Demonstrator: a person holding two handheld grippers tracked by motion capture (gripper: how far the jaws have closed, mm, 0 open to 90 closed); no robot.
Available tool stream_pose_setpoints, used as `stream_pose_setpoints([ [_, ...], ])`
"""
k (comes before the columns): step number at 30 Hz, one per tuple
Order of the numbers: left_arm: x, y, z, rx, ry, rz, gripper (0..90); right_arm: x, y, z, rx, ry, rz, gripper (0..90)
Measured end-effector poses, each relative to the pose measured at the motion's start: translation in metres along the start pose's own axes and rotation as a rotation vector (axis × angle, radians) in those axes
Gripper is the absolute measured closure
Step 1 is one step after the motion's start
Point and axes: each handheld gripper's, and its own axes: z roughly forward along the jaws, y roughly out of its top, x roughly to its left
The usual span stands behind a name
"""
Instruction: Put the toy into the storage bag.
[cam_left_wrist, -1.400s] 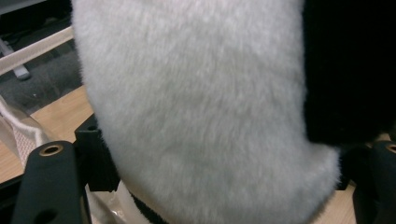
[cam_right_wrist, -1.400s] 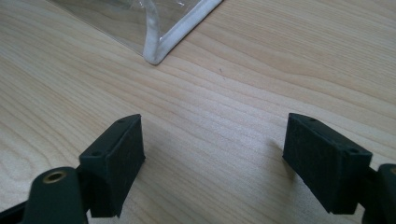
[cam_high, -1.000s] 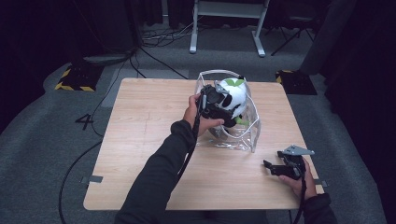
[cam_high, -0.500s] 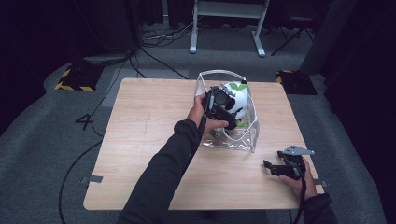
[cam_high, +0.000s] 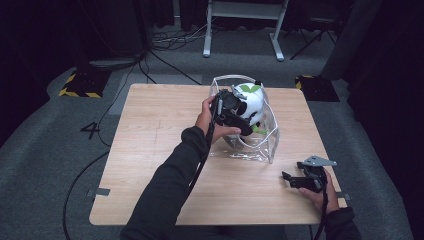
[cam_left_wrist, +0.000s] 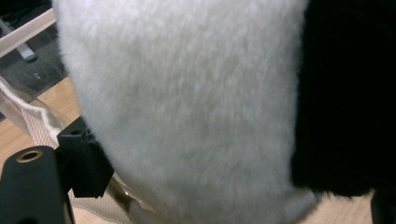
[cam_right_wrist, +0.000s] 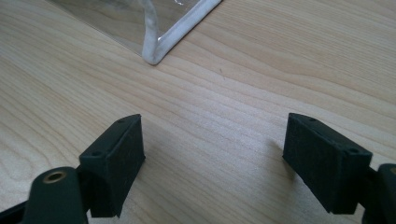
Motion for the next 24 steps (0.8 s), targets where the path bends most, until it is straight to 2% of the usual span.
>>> stream_pose_setpoints([
  [6,0.001,0.002,-0.001,-0.007,-0.009,-0.018,13.2,0.000,0.000,0.000,0.000,0.000,0.000,20.3],
  [10,-0.002,0.008,-0.003,-0.009,0.006,0.003,13.2,0.000,0.000,0.000,0.000,0.000,0.000,20.3],
  [19,-0.002,0.011,-0.010,-0.018,0.001,0.012,13.0,0.000,0.000,0.000,0.000,0.000,0.000,20.3],
  [21,0.000,0.012,-0.013,-0.034,0.010,0.005,13.0,0.000,0.000,0.000,0.000,0.000,0.000,20.3],
  [24,0.002,0.013,-0.016,-0.022,0.009,0.014,13.0,0.000,0.000,0.000,0.000,0.000,0.000,20.3],
])
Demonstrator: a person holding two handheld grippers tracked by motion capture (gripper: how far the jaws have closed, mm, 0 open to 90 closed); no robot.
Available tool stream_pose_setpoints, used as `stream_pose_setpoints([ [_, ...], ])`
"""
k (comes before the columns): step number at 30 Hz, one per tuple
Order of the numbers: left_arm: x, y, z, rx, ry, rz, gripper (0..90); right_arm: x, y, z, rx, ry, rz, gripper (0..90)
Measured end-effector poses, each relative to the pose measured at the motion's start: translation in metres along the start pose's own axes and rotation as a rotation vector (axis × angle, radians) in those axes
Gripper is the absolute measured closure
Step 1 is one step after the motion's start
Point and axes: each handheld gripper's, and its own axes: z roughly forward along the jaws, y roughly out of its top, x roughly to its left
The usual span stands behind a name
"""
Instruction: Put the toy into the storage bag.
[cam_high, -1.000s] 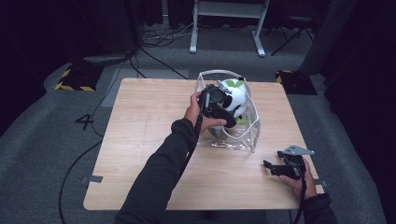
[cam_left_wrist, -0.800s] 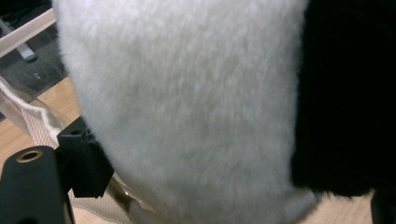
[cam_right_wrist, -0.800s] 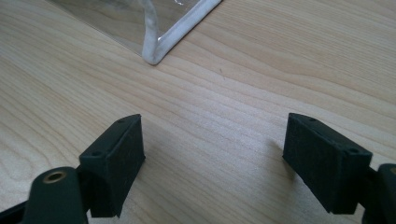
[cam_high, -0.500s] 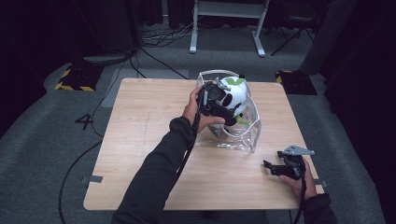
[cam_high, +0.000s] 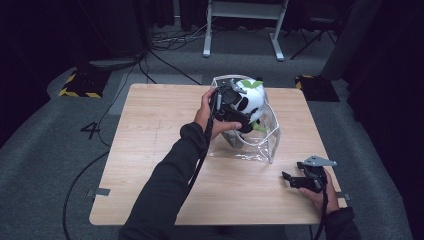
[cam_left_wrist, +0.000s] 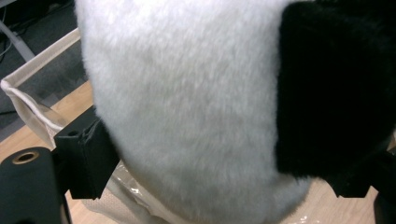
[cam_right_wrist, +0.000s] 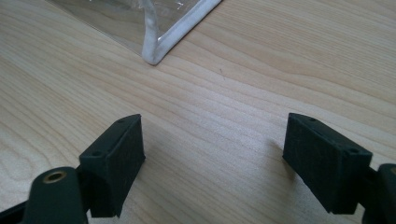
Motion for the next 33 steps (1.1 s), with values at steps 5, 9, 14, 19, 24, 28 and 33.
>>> stream_pose_setpoints([
  [5,-0.001,0.002,-0.001,0.025,-0.001,0.017,12.7,0.000,0.000,0.000,0.000,0.000,0.000,20.3],
  [9,-0.005,-0.001,0.006,0.102,-0.007,0.072,12.7,0.000,0.000,0.000,0.000,0.000,0.000,20.3],
  [14,-0.008,-0.002,0.010,0.158,0.008,0.093,12.8,0.000,0.000,0.000,0.000,0.000,0.000,20.3],
  [19,-0.001,-0.009,0.004,0.115,-0.020,0.056,15.4,0.000,0.000,0.000,0.000,0.000,0.000,20.3],
  [24,0.006,-0.012,-0.011,0.051,-0.046,0.075,19.5,0.000,0.000,0.000,0.000,0.000,0.000,20.3],
  [28,0.012,-0.013,-0.024,0.015,-0.044,0.061,18.3,0.000,0.000,0.000,0.001,-0.001,-0.001,20.3],
  [33,0.017,-0.019,-0.030,0.005,-0.024,0.055,18.1,0.000,0.000,0.000,0.000,-0.001,-0.001,20.3],
])
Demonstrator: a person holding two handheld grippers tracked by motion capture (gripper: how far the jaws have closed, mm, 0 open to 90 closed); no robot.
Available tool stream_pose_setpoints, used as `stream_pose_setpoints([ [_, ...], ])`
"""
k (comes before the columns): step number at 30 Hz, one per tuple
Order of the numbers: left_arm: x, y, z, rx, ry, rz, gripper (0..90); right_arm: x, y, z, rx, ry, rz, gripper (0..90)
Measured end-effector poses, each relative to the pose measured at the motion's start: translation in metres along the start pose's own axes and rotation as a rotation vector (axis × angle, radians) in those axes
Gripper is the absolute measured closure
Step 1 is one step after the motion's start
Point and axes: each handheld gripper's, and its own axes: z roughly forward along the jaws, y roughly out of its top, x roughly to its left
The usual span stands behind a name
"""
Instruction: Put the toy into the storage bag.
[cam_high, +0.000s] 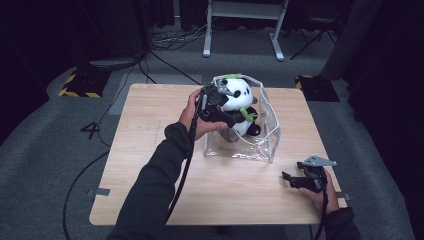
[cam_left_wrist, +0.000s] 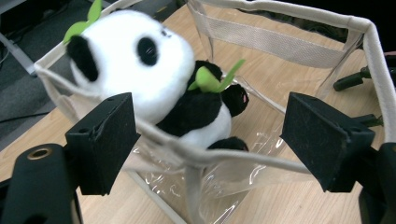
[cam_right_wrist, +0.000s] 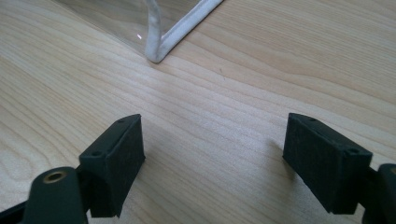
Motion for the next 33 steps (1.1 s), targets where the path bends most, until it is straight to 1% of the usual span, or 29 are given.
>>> stream_pose_setpoints([
  [3,0.001,-0.004,-0.002,0.002,0.006,0.009,17.9,0.000,0.000,0.000,0.000,0.000,0.000,20.3],
  [10,0.004,-0.012,-0.007,-0.006,0.025,0.009,17.9,0.000,0.000,0.000,0.000,0.000,0.000,20.3],
  [15,0.006,-0.019,-0.012,-0.007,0.039,0.021,17.8,0.000,0.000,0.000,0.000,0.000,0.000,20.3],
  [16,0.007,-0.021,-0.015,-0.001,0.038,0.021,17.7,0.000,0.000,0.000,0.000,0.000,0.000,20.3],
  [18,0.008,-0.024,-0.016,0.001,0.047,0.031,17.5,0.000,0.000,0.000,0.000,0.000,0.000,20.3],
  [20,0.008,-0.026,-0.017,0.004,0.052,0.031,17.2,0.000,0.000,0.000,0.000,0.000,0.000,20.3],
  [23,0.009,-0.031,-0.020,0.007,0.061,0.041,17.1,0.000,0.000,0.000,0.000,0.000,0.000,20.3],
  [25,0.009,-0.031,-0.020,0.010,0.062,0.040,17.0,0.000,0.000,0.000,0.000,0.000,0.000,20.3],
  [29,0.010,-0.036,-0.022,0.021,0.078,0.062,16.9,0.000,0.000,0.000,0.000,0.000,0.000,20.3],
  [33,0.010,-0.040,-0.025,0.024,0.083,0.065,16.9,0.000,0.000,0.000,0.000,0.000,0.000,20.3],
])
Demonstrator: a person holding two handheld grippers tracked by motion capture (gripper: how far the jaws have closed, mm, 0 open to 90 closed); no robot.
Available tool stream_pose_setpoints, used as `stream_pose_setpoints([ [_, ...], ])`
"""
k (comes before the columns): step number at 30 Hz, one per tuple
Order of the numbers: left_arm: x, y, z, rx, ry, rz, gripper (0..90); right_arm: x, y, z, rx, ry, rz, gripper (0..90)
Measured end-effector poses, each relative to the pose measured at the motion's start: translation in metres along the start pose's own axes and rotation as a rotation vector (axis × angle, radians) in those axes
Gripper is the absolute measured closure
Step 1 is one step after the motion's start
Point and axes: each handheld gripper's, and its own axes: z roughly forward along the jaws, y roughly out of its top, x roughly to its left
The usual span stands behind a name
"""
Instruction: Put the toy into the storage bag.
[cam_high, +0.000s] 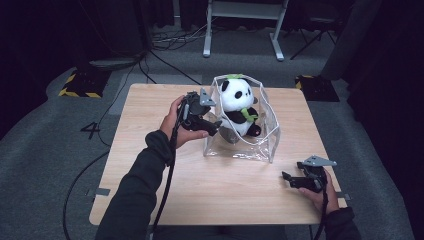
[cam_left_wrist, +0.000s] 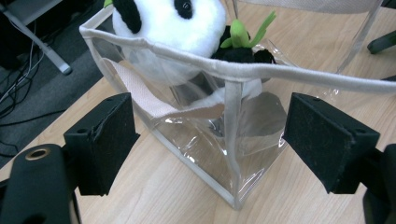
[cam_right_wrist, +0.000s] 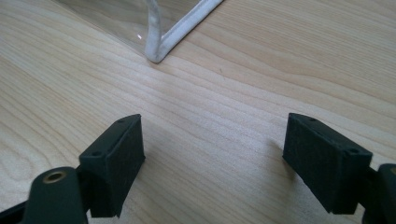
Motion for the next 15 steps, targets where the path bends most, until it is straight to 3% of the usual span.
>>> stream_pose_setpoints([
  [5,-0.001,-0.007,-0.001,0.015,0.009,0.023,16.8,0.000,0.000,0.000,0.000,0.000,0.000,20.3],
  [15,-0.005,-0.025,-0.002,0.035,0.010,0.028,16.7,0.000,0.000,0.000,0.000,0.000,0.000,20.3],
])
